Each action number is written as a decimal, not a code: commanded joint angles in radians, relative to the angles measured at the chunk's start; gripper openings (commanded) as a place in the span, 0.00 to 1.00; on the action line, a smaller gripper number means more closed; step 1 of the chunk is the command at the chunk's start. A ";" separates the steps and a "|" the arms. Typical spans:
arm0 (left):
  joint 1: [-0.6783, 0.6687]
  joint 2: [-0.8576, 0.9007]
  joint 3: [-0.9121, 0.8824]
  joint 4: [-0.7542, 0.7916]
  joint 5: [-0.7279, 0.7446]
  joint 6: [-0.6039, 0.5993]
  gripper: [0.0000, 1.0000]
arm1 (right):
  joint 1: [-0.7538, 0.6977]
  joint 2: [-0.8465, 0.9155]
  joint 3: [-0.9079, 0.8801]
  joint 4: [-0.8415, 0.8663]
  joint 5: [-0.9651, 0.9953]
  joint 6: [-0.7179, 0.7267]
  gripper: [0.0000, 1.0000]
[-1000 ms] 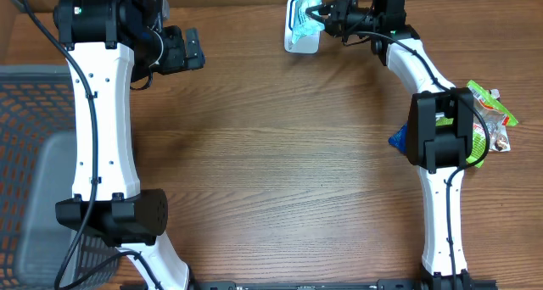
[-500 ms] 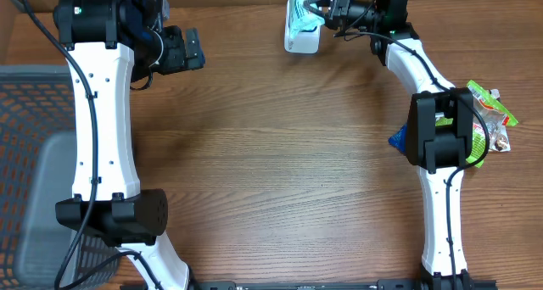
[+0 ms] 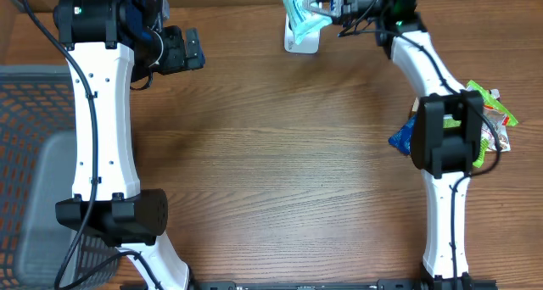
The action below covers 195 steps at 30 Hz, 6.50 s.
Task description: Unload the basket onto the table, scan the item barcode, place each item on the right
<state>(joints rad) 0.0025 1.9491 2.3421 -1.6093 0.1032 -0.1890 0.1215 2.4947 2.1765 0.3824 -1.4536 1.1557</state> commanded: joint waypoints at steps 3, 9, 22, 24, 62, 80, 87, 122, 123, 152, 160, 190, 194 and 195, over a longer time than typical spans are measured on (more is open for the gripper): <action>0.004 0.003 0.016 -0.002 -0.003 -0.014 1.00 | 0.011 -0.213 0.016 0.002 -0.116 0.032 0.04; 0.004 0.003 0.016 -0.002 -0.003 -0.014 1.00 | 0.035 -0.280 0.016 -0.003 -0.116 0.080 0.04; 0.004 0.003 0.016 -0.002 -0.003 -0.014 1.00 | 0.072 -0.303 -0.054 -0.089 -0.116 -0.024 0.04; 0.004 0.003 0.016 -0.002 -0.003 -0.014 1.00 | 0.060 -0.303 -0.087 -0.132 -0.116 -0.070 0.04; 0.004 0.003 0.016 -0.002 -0.003 -0.014 1.00 | 0.014 -0.617 -0.220 -1.757 1.783 -0.731 0.04; 0.004 0.003 0.016 -0.002 -0.003 -0.014 1.00 | 0.014 -0.617 -0.500 -1.706 2.030 -0.546 0.57; 0.004 0.003 0.016 -0.002 -0.003 -0.014 1.00 | 0.014 -0.676 -0.461 -1.740 1.816 -0.635 0.64; 0.004 0.003 0.016 -0.002 -0.003 -0.014 1.00 | 0.189 -1.548 -0.484 -2.008 1.597 -0.756 1.00; 0.004 0.003 0.016 -0.002 -0.003 -0.014 0.99 | 0.189 -1.548 -0.485 -2.008 1.615 -0.756 1.00; 0.004 0.003 0.016 -0.002 -0.003 -0.014 1.00 | -0.064 -2.344 -2.039 -0.446 1.354 -1.146 1.00; 0.004 0.003 0.016 -0.002 -0.003 -0.014 1.00 | -0.074 -2.492 -2.156 -0.443 1.353 -1.144 1.00; 0.004 0.003 0.016 -0.002 -0.003 -0.014 1.00 | -0.078 -2.492 -2.169 -0.454 1.340 -1.051 1.00; 0.004 0.003 0.016 -0.002 -0.003 -0.014 1.00 | -0.078 -2.492 -2.169 -0.454 1.340 -1.051 1.00; 0.004 0.003 0.016 -0.002 -0.003 -0.014 1.00 | -0.078 -2.492 -2.169 -0.454 1.340 -1.051 1.00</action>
<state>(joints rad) 0.0025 1.9491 2.3432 -1.6089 0.1001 -0.1890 0.0521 0.0128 0.0185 -0.0784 -0.1078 0.1009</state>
